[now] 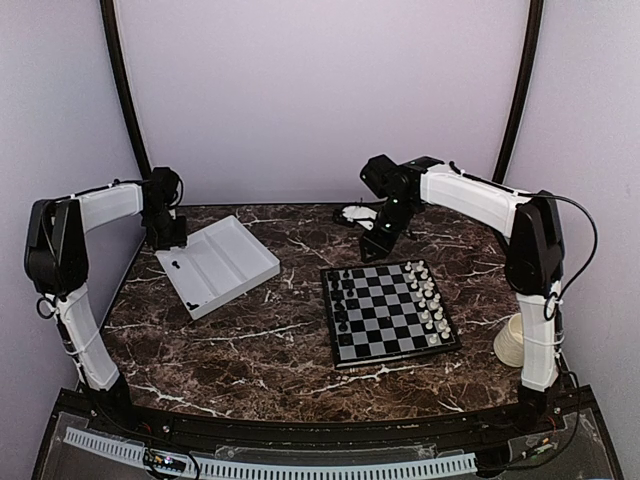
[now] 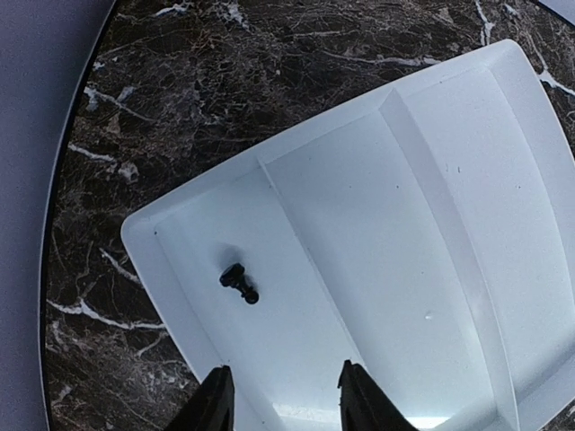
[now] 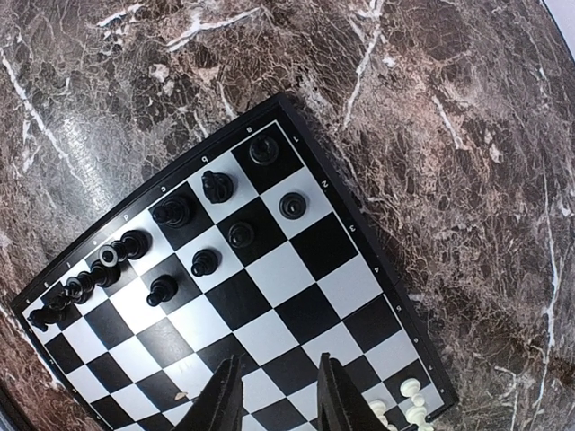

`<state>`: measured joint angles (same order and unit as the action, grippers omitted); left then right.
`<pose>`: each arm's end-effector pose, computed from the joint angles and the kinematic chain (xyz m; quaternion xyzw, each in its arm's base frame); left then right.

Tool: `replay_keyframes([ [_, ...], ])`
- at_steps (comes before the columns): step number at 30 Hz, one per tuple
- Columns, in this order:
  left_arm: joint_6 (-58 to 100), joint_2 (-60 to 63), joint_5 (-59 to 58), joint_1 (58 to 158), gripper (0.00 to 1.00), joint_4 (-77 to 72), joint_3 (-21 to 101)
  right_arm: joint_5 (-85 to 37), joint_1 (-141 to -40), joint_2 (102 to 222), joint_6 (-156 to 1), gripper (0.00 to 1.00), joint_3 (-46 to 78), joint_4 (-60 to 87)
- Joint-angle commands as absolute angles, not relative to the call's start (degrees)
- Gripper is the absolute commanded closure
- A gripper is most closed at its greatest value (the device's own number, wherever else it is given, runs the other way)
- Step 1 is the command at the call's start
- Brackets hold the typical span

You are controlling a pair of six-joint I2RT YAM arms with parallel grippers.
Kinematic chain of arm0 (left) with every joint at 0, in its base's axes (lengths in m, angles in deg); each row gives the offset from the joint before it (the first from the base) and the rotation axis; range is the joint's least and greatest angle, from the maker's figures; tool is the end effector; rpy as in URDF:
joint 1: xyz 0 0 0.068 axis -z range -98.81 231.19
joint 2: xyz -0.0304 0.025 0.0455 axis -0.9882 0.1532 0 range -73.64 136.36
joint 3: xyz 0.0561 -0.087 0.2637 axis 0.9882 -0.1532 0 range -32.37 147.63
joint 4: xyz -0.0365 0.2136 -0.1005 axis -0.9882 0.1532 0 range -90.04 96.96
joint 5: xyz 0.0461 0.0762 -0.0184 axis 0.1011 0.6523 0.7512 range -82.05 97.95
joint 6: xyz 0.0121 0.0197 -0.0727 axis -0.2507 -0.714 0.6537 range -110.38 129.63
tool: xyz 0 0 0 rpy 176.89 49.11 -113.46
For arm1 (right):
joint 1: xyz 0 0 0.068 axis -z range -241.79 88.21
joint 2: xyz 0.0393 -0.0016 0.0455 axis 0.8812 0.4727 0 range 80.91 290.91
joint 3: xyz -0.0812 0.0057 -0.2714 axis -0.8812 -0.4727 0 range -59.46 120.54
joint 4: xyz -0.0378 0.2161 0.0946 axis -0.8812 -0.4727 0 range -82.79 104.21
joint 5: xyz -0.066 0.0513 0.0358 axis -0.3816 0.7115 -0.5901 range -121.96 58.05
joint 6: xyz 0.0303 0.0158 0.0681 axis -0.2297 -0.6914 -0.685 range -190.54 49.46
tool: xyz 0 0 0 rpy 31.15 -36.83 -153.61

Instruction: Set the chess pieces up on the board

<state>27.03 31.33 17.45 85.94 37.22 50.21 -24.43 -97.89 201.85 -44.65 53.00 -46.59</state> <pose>0.3872 -0.0215 0.2315 -0.1275 0.9535 0.0283 0.2714 0.3484 0.2645 0.2470 -0.5156 0.8354 0.0802 0.1730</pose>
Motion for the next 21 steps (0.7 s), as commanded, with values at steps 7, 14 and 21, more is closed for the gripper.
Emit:
replay_keyframes([
  [7,30.6,40.78,16.86,83.87,0.63,35.83,57.5,-22.83,-96.75,197.53,-44.47,0.7,47.03,-43.45],
  [14,33.41,44.52,17.93,82.28,0.67,37.23,61.23,-22.78,-96.66,196.43,-44.61,0.7,45.22,-42.8],
  [21,34.3,47.19,16.22,81.37,0.75,37.05,62.72,-22.61,-96.6,196.22,-44.61,0.7,44.66,-42.52],
])
